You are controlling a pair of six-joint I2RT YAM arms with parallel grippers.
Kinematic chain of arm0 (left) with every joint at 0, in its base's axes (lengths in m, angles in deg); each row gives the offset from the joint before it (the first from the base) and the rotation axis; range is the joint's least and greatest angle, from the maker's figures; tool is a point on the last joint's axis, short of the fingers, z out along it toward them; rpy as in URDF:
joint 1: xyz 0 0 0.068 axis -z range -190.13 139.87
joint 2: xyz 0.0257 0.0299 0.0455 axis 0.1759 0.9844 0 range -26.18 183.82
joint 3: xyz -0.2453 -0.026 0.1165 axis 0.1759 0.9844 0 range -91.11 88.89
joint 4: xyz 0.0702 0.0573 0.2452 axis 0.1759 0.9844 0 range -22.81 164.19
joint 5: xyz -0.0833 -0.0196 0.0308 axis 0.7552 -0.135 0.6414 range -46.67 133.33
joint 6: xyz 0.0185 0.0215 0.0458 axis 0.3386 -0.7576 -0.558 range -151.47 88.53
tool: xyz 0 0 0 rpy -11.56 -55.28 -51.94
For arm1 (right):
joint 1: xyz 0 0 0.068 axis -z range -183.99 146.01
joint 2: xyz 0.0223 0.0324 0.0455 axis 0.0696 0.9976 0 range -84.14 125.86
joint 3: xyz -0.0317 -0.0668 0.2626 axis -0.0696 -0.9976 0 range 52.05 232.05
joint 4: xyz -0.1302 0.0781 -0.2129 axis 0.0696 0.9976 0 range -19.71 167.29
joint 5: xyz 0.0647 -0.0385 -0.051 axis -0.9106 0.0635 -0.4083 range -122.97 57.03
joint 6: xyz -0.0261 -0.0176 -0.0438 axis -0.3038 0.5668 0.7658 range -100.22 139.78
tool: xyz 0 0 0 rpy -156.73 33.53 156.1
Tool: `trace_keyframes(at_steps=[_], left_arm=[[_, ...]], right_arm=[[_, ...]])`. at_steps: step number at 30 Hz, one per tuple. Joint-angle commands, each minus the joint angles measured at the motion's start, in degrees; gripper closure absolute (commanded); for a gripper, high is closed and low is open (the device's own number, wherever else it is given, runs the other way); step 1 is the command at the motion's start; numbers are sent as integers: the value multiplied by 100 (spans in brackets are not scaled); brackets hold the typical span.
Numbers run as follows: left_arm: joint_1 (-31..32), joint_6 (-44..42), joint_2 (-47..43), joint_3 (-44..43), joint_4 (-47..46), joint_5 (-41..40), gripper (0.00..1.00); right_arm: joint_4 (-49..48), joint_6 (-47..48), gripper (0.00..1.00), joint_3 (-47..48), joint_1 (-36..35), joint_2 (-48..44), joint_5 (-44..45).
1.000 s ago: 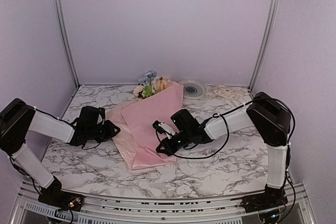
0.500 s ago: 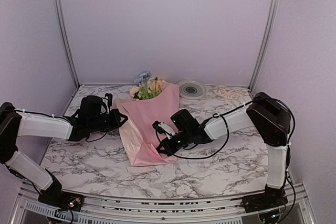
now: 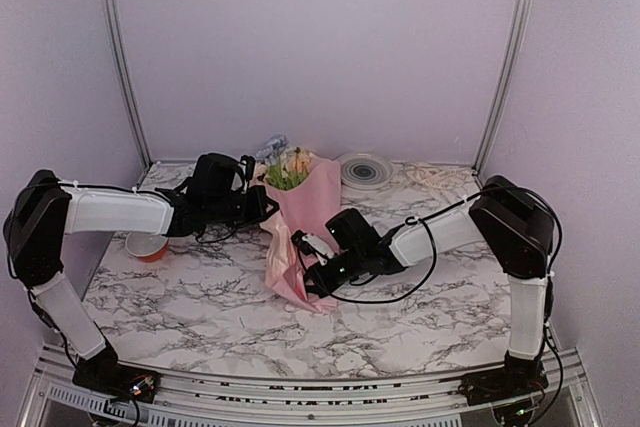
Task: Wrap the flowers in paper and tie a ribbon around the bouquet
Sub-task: Fold the 2/3-folded wrapping paper at the center of the board.
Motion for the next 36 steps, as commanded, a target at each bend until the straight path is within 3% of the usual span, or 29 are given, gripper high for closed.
trace_keyframes(at_steps=[1,5,9,15,19,23,28,36], left_arm=[[-38,-235,-130,12,627,-538,100],[-153,-87,-546,791,536,-944,84],[-478,598,-808,2104,-1052,-251,70],[-463,1053,-826,2793,-1895,-109,68],[-473,1579,-1021,3261,-2222,-568,68],[-477,1686,-1123,3523,-2210,-706,75],[-474,1697,-795,3350,-2207,-517,96],[-477,1701,-810,3378,-2210,-620,100]], right_arm=[[553,-60,99,-184,-34,123,-54],[666,-28,99,-67,-35,232,-82],[732,-6,99,9,-35,330,-172],[868,92,98,155,-36,318,-142],[939,124,98,305,-42,306,-224],[818,236,97,402,-63,211,-498],[1338,732,97,974,-348,542,-670],[1633,674,97,1498,-486,965,-563]])
